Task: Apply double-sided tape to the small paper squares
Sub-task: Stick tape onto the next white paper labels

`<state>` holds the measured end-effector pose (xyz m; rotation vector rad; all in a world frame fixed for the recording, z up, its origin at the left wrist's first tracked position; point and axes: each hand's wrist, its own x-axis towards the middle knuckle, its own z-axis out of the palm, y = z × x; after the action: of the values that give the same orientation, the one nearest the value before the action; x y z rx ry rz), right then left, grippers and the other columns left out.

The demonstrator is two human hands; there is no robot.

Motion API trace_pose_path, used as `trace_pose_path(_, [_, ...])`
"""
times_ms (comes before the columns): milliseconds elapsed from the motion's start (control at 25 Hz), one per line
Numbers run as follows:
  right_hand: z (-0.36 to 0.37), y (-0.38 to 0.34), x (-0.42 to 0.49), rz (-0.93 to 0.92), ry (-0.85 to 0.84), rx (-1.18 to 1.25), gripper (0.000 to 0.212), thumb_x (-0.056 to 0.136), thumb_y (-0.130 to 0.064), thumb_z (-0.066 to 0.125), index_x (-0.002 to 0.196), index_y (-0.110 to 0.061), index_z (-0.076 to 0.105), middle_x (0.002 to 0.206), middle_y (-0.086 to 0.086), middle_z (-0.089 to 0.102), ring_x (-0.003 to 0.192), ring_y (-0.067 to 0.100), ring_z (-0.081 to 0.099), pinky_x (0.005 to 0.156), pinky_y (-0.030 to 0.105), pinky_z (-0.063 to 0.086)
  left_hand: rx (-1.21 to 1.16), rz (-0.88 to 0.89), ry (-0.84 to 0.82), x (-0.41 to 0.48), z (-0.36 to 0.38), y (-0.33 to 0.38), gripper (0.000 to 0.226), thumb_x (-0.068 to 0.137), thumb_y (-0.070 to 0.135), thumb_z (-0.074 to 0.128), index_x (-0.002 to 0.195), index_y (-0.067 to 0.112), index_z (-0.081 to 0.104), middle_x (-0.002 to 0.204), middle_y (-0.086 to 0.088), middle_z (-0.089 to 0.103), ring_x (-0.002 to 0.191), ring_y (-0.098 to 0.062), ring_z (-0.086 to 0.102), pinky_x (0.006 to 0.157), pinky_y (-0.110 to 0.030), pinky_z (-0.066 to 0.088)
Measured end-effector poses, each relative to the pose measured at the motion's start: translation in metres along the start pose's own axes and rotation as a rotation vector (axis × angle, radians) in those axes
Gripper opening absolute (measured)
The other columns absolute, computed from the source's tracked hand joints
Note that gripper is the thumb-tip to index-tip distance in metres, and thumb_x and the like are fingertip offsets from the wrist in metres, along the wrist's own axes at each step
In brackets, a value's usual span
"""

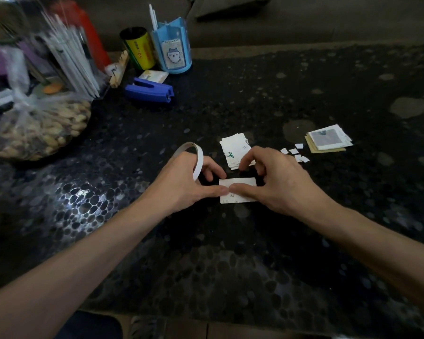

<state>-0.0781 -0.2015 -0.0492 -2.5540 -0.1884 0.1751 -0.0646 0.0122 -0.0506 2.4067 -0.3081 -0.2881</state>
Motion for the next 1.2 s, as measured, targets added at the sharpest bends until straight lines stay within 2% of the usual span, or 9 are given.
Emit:
trace_pose_path(280, [-0.02,0.013,0.01,0.047,-0.172,0.157,0.032,0.088,-0.022,0.083,0.112,-0.036,0.067,0.11,-0.007,0.061,0.072,0.008,0.066,0.076,0.027,0.058,-0.004,-0.021,-0.008,-0.001,-0.001,0.003,0.023,0.077,0.043,0.087,0.097,0.039,0.075,0.09,0.012,0.066,0.069,-0.006,0.066,0.068,-0.028,0.056])
trace_pose_path(360, [-0.02,0.013,0.007,0.006,-0.163,0.123,0.03,0.088,-0.03,0.083,0.115,-0.036,0.07,0.113,-0.009,0.06,0.073,0.007,0.067,0.077,0.025,0.059,-0.005,-0.024,-0.003,-0.003,-0.001,0.005,0.026,0.074,0.048,0.087,0.096,0.04,0.075,0.09,0.011,0.066,0.068,-0.007,0.065,0.065,-0.026,0.054])
trace_pose_path(480, [-0.021,0.012,0.002,-0.044,-0.171,0.053,0.044,0.077,-0.044,0.089,0.117,-0.036,0.071,0.115,-0.012,0.053,0.069,0.004,0.063,0.074,0.015,0.054,0.037,-0.022,-0.017,-0.004,0.001,0.008,0.036,0.066,0.053,0.09,0.094,0.041,0.071,0.091,0.013,0.064,0.061,-0.004,0.06,0.061,-0.026,0.05])
trace_pose_path(640, [-0.02,0.01,0.002,-0.09,-0.171,-0.02,0.05,0.076,-0.046,0.089,0.12,-0.035,0.069,0.118,-0.009,0.049,0.074,0.001,0.054,0.069,0.008,0.043,-0.035,-0.017,-0.031,-0.005,0.003,0.01,0.036,0.067,0.043,0.094,0.091,0.037,0.067,0.086,0.014,0.062,0.054,0.003,0.055,0.056,-0.018,0.041])
trace_pose_path(800, [-0.018,0.01,0.002,-0.108,-0.179,-0.004,0.036,0.08,-0.043,0.088,0.109,-0.037,0.068,0.114,-0.012,0.048,0.076,0.001,0.051,0.064,0.008,0.039,-0.088,0.01,-0.049,-0.006,0.002,0.013,0.046,0.07,0.035,0.094,0.105,0.034,0.065,0.095,0.013,0.07,0.061,-0.005,0.067,0.061,-0.02,0.054])
trace_pose_path(880, [-0.016,0.011,0.002,-0.094,-0.153,0.068,0.023,0.082,-0.037,0.088,0.095,-0.037,0.069,0.106,-0.013,0.055,0.073,0.002,0.054,0.065,0.012,0.04,-0.078,0.006,-0.068,-0.006,0.003,0.014,0.052,0.071,0.033,0.094,0.115,0.034,0.065,0.095,0.011,0.07,0.063,-0.005,0.068,0.063,-0.02,0.057])
trace_pose_path(960, [-0.015,0.013,0.003,-0.078,-0.144,0.179,0.018,0.083,-0.03,0.088,0.088,-0.032,0.071,0.092,-0.012,0.066,0.066,0.003,0.057,0.064,0.017,0.044,-0.076,0.004,-0.071,-0.005,0.004,0.013,0.044,0.074,0.032,0.092,0.112,0.033,0.07,0.087,0.013,0.071,0.059,-0.003,0.065,0.06,-0.019,0.055])
trace_pose_path(1080, [-0.014,0.012,0.005,-0.071,-0.14,0.436,0.015,0.083,-0.02,0.088,0.094,-0.019,0.077,0.086,-0.002,0.078,0.072,0.003,0.068,0.069,0.015,0.051,-0.149,0.011,-0.047,-0.004,0.002,0.012,0.014,0.085,0.033,0.083,0.096,0.028,0.077,0.072,0.017,0.071,0.059,0.0,0.063,0.056,-0.013,0.045])
trace_pose_path(1200, [-0.014,0.009,0.002,-0.014,-0.123,0.609,0.021,0.088,-0.027,0.084,0.107,-0.02,0.08,0.095,-0.004,0.081,0.089,0.003,0.076,0.082,0.018,0.059,-0.455,-0.086,-0.02,-0.004,-0.003,0.017,0.013,0.092,0.027,0.075,0.101,0.019,0.079,0.074,0.007,0.073,0.054,-0.001,0.058,0.052,-0.014,0.043])
